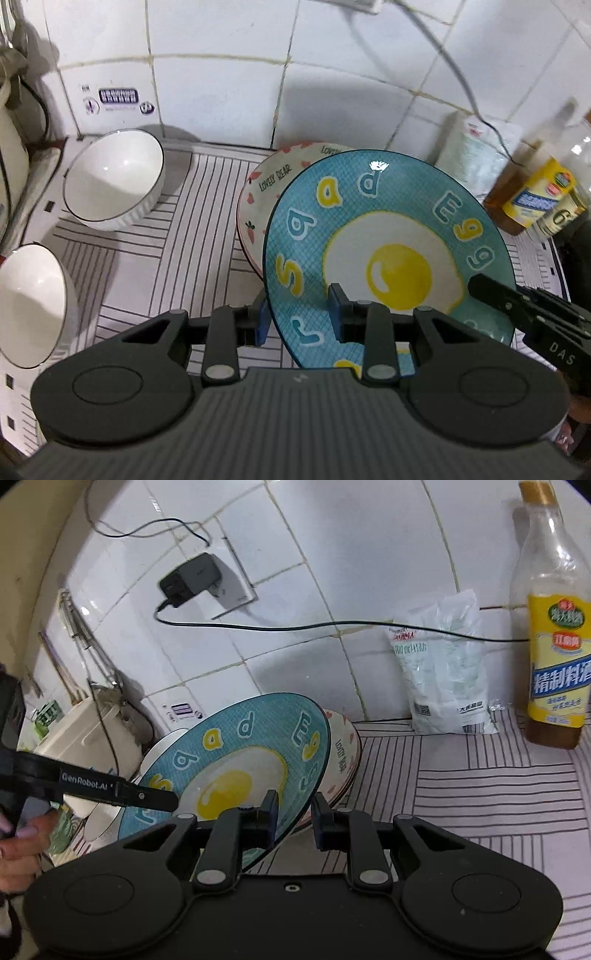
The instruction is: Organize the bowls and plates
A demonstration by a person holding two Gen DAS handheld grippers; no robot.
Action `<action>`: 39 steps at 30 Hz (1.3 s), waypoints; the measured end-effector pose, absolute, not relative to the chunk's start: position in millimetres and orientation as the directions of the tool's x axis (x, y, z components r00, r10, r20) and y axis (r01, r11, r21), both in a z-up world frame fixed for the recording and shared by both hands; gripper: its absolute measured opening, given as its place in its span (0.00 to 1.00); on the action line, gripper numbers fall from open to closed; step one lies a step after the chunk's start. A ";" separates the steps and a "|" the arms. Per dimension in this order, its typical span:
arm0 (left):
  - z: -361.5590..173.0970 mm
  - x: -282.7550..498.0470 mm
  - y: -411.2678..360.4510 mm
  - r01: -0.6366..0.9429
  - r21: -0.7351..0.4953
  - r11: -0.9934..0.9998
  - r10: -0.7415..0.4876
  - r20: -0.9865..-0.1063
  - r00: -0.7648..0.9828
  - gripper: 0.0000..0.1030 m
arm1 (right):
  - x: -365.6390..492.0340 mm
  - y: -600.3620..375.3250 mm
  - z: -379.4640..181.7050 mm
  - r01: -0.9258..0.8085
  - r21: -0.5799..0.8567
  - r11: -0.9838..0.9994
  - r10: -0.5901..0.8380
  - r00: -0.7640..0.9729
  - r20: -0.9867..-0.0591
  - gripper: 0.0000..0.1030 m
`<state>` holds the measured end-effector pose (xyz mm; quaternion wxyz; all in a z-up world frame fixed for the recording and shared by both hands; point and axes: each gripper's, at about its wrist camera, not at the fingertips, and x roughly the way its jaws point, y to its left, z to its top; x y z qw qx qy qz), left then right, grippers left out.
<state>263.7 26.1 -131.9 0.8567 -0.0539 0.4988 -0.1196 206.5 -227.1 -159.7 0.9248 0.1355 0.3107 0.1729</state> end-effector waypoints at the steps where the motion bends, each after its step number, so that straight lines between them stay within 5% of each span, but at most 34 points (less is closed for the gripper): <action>1: -135.9 268.9 27.0 0.145 -0.219 0.965 -0.262 -0.844 0.468 0.29 | 211.1 -226.2 -161.2 -0.231 0.354 0.906 0.398 0.746 -0.534 0.23; 33: -181.6 326.7 36.5 0.002 -0.239 0.971 -0.223 -0.899 0.378 0.29 | 284.3 -185.2 -179.0 -0.150 0.199 0.968 0.247 0.669 -0.700 0.23; 39: -179.8 329.3 32.1 -0.003 -0.210 0.978 -0.193 -0.908 0.370 0.29 | 287.2 -160.0 -174.6 -0.148 0.037 0.988 0.128 0.673 -0.728 0.35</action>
